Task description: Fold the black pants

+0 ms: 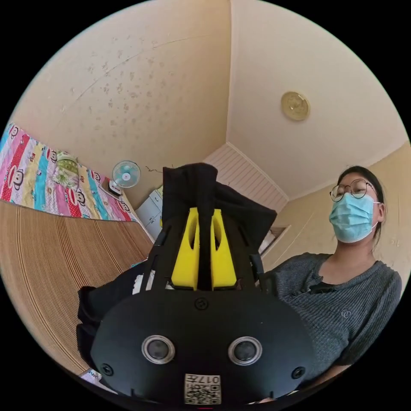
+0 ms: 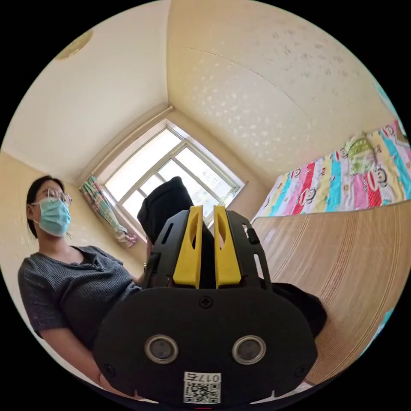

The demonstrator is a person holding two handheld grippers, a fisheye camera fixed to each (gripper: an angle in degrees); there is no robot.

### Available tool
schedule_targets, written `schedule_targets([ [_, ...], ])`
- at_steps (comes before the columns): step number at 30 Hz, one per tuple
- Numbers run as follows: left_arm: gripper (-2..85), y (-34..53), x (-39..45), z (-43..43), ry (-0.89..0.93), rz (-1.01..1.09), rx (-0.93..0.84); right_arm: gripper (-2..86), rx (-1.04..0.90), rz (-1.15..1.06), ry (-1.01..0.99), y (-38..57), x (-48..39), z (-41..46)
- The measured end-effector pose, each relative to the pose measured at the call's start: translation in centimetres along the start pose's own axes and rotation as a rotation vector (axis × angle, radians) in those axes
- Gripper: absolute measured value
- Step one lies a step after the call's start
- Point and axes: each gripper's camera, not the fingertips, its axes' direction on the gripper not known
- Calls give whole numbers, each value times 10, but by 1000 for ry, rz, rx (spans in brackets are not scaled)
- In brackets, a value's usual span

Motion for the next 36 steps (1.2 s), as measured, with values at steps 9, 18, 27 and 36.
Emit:
schedule_targets([
  [9,39,8,79,66,-430,125,-25,230,-226,-205,34,73,-164,153],
  [18,38,32,89,106,-461,46,-93,235,-157,-320,543,135,-259,218],
  [27,39,62,114,92,-450,-17,-130,190,-241,-241,601,152,-301,259],
  [36,37,99,155,22,-561,61,-30,48,-148,-330,859,166,-339,211],
])
